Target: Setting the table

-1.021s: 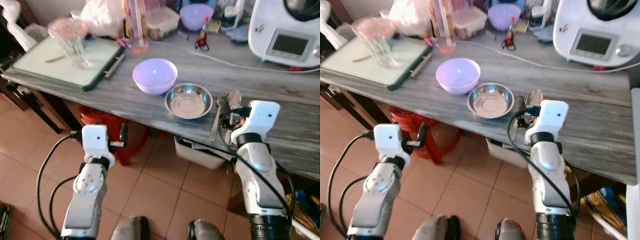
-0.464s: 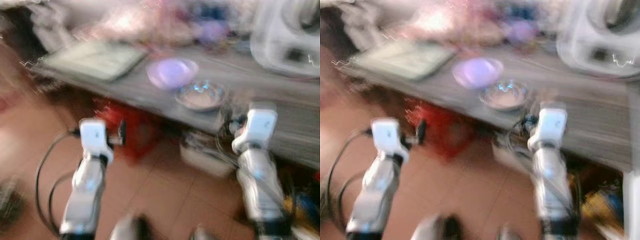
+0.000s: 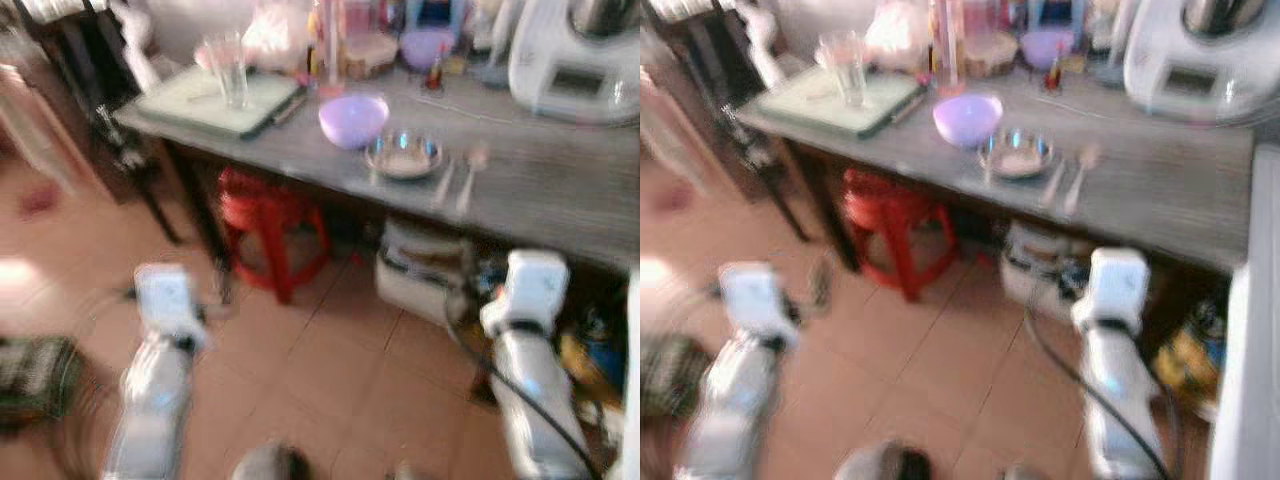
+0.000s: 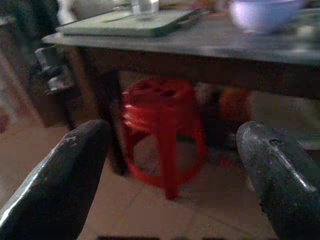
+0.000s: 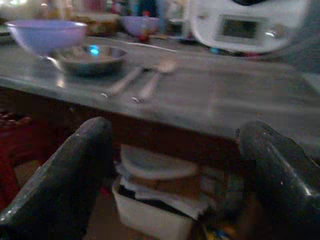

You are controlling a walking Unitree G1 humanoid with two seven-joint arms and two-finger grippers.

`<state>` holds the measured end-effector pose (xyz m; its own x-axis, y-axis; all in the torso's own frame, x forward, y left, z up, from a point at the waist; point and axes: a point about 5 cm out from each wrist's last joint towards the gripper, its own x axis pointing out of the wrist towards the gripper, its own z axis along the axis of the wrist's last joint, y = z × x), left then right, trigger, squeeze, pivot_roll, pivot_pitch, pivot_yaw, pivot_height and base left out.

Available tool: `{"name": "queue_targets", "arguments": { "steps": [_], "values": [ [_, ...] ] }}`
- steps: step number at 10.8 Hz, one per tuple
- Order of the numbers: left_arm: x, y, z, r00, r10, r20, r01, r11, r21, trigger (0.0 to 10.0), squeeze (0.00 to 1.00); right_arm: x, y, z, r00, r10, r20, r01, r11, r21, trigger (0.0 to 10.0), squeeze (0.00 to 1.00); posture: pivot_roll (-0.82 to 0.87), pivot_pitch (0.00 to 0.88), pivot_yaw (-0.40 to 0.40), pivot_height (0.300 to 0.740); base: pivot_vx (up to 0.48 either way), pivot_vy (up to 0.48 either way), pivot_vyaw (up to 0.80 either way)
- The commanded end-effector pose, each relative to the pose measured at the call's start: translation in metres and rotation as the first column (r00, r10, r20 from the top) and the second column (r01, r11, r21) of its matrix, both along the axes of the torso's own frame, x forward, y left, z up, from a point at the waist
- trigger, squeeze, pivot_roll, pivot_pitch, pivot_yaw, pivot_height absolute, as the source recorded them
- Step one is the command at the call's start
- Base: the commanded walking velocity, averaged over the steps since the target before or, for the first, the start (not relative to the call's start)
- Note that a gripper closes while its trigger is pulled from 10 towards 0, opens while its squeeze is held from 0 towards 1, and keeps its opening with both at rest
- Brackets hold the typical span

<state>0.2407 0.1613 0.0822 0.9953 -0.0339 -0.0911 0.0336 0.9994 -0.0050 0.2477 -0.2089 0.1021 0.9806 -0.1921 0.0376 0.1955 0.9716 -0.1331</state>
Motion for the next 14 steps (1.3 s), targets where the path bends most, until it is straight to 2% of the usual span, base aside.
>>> {"name": "queue_targets", "arguments": {
  "steps": [1, 3, 6, 7, 8, 11, 14],
  "values": [
    [0.004, 0.005, 0.008, 0.999, 0.005, 0.036, -0.005, 1.0, 0.021, 10.0, 0.0, 0.004, 0.008, 0.009, 0.998, 0.029, 0.05, -0.03, 0.999, 0.016, 10.0, 0.0, -0.02, 0.0, 0.087, 0.74, -0.24, 0.0, 0.0],
    [0.007, 0.004, 0.011, 0.999, 0.005, 0.046, -0.006, 1.0, 0.018, 10.0, 0.0, 0.007, 0.011, 0.013, 0.997, 0.04, 0.064, -0.042, 0.999, 0.035, 10.0, 0.0, -0.01, 0.0, 0.088, 0.74, -0.12, 0.0, 0.0],
    [0.002, 0.006, 0.01, 0.999, 0.009, 0.042, -0.009, 1.0, 0.018, 10.0, 0.0, 0.004, 0.01, 0.012, 0.997, 0.045, 0.055, -0.046, 0.999, 0.025, 10.0, 0.0, -0.01, 0.005, 0.09, 0.74, 0.0, 0.0, -0.6],
    [-0.002, 0.002, 0.01, 0.998, -0.032, 0.046, 0.034, 0.999, -0.028, 10.0, 0.0, 0.004, 0.01, 0.011, 0.998, 0.046, 0.049, -0.047, 0.999, 0.022, 10.0, 0.0, -0.01, 0.005, 0.089, 0.74, 0.0, 0.0, 0.0],
    [-0.003, -0.001, 0.011, 0.997, -0.058, 0.052, 0.059, 0.998, -0.018, 10.0, 0.0, 0.006, 0.01, 0.011, 0.998, 0.046, 0.037, -0.048, 0.998, 0.034, 10.0, 0.0, -0.01, 0.008, 0.088, 0.74, 0.0, 0.0, -0.8],
    [-0.002, -0.006, 0.016, 0.994, -0.092, 0.066, 0.095, 0.994, -0.055, 10.0, 0.0, 0.011, 0.01, 0.017, 0.997, 0.055, 0.048, -0.056, 0.998, 0.031, 10.0, 0.0, -0.01, 0.021, 0.086, 0.74, 0.0, 0.0, -0.8],
    [-0.003, -0.01, 0.02, 0.99, -0.122, 0.077, 0.128, 0.989, -0.078, 10.0, 0.0, 0.01, 0.025, 0.022, 0.989, 0.132, 0.067, -0.133, 0.991, 0.007, 10.0, 0.0, -0.02, 0.03, 0.081, 0.74, 0.0, 0.0, -0.8]
  ]
}}
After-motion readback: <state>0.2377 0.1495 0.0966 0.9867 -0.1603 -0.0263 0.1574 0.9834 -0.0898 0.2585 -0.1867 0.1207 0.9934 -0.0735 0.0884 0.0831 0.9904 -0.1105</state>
